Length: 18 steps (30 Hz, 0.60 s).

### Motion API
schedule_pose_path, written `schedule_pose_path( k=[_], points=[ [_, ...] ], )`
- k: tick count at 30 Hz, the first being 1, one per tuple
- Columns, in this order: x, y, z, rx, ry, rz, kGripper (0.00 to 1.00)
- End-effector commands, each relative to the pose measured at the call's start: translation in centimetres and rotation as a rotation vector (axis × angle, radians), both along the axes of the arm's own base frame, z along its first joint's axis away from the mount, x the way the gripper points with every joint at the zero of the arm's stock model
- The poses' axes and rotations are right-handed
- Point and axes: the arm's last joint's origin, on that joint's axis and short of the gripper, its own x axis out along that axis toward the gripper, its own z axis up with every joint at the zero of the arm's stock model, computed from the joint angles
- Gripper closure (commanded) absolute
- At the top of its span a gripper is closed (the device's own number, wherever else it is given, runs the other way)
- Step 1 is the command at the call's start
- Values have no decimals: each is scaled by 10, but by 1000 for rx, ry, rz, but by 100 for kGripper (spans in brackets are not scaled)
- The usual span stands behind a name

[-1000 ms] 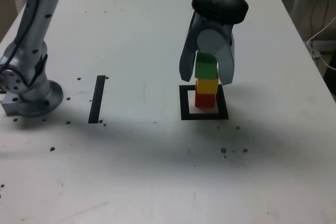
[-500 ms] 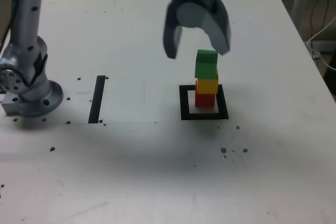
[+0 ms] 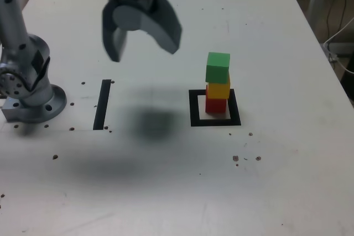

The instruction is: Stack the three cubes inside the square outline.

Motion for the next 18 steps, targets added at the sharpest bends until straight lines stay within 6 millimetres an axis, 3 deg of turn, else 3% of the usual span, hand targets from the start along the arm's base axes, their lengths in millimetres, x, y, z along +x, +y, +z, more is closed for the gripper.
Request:
schedule_pose_path(
  k=[1,11,18],
  points=[
    [-13,1,-8,2,4,8,0],
    [-52,6,-45,18,38,47,0],
    [-65,12,-67,20,51,82,0]
  ],
)
